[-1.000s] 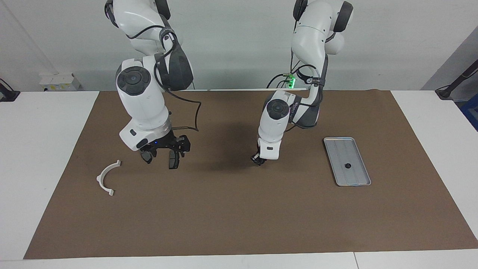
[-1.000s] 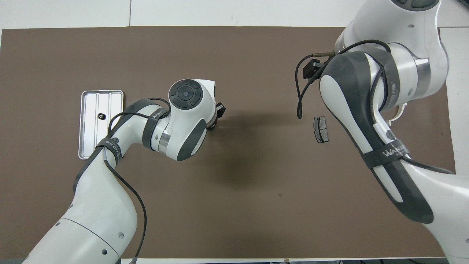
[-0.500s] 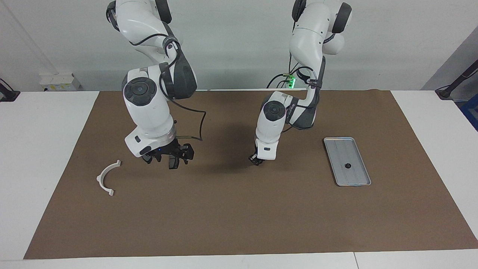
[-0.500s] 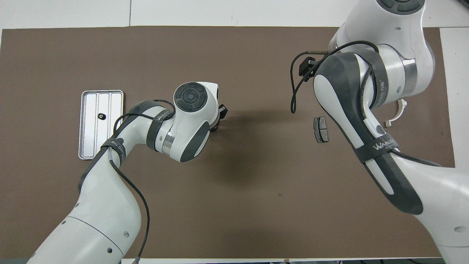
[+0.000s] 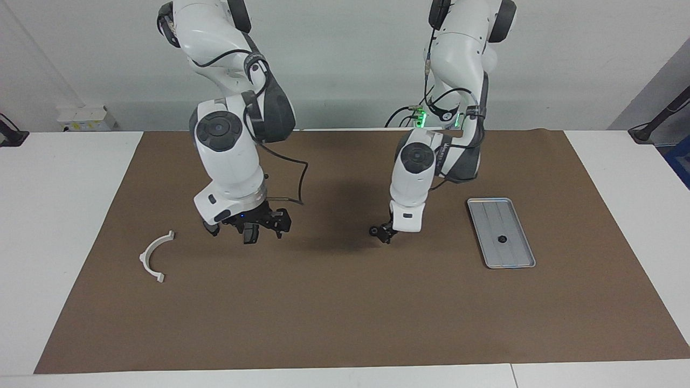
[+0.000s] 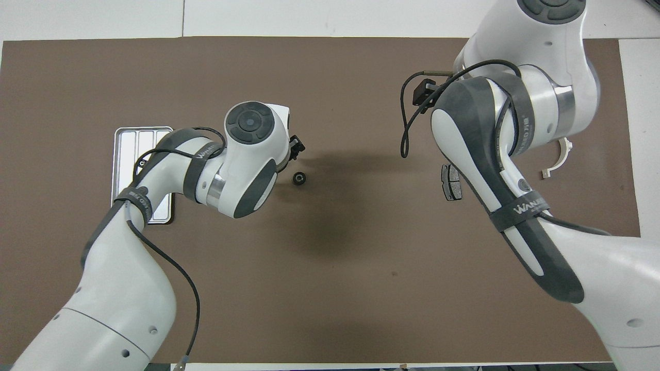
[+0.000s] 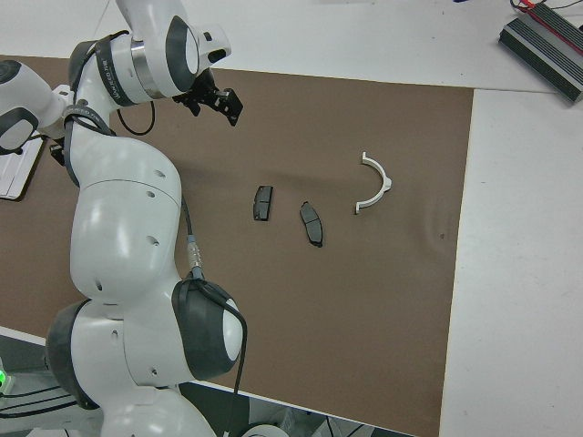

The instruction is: Place bearing gear from tray to pile

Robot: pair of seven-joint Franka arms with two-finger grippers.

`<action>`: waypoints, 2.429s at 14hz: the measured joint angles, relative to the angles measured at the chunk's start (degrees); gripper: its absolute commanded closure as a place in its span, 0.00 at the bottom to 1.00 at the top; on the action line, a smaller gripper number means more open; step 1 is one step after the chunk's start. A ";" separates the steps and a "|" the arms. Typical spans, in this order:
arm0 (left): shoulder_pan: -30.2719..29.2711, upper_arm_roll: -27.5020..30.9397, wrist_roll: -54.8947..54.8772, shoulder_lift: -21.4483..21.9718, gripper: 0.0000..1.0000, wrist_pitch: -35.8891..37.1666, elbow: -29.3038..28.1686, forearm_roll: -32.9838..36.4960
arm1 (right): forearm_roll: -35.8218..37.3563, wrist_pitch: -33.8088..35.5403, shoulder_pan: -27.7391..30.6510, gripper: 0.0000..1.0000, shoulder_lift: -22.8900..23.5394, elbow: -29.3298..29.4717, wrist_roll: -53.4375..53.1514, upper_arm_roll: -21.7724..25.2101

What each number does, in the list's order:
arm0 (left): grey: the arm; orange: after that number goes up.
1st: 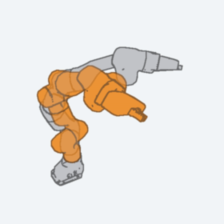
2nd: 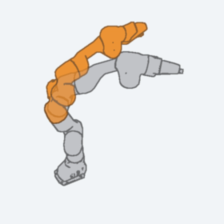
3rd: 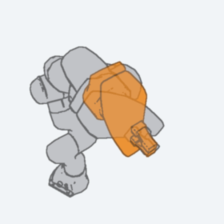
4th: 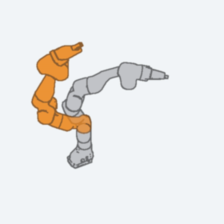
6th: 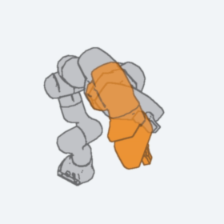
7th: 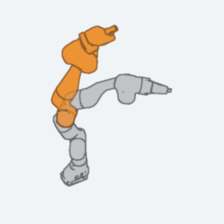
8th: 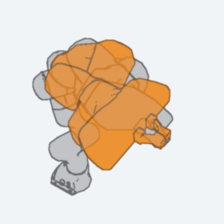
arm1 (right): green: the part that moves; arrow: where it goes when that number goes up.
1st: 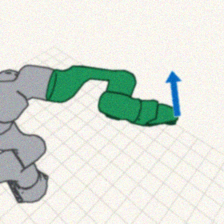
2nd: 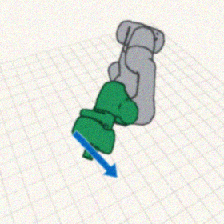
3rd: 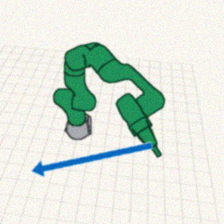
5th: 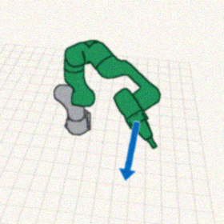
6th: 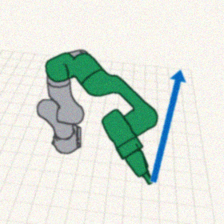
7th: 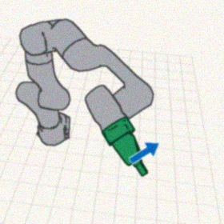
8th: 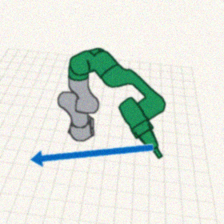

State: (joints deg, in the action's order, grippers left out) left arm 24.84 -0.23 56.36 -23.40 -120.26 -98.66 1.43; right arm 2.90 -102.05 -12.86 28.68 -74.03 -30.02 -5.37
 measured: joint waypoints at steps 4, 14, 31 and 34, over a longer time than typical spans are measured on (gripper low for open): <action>-12.07 0.23 -19.84 4.76 0.13 3.15 -2.66 0.09 | 0.18 -3.06 -5.74 0.00 2.25 0.01 -12.59 0.09; -24.23 -0.24 -41.20 4.98 0.44 -9.39 -10.85 0.10 | 4.75 -10.40 -17.68 0.00 9.50 0.07 -39.66 0.13; -24.67 -0.17 -41.27 4.98 0.60 -14.67 -15.27 0.10 | 10.24 -17.38 -21.34 0.07 17.21 2.17 -35.57 -3.87; -24.69 -0.17 -41.27 4.96 0.81 -15.99 -16.22 0.10 | 10.24 -17.39 -20.99 0.09 17.25 2.24 -35.42 -3.87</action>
State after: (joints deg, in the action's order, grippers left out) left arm 0.15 -0.40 15.09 -18.45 -136.25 -114.88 1.53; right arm 13.14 -119.44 -33.85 45.93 -71.79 -65.44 -9.25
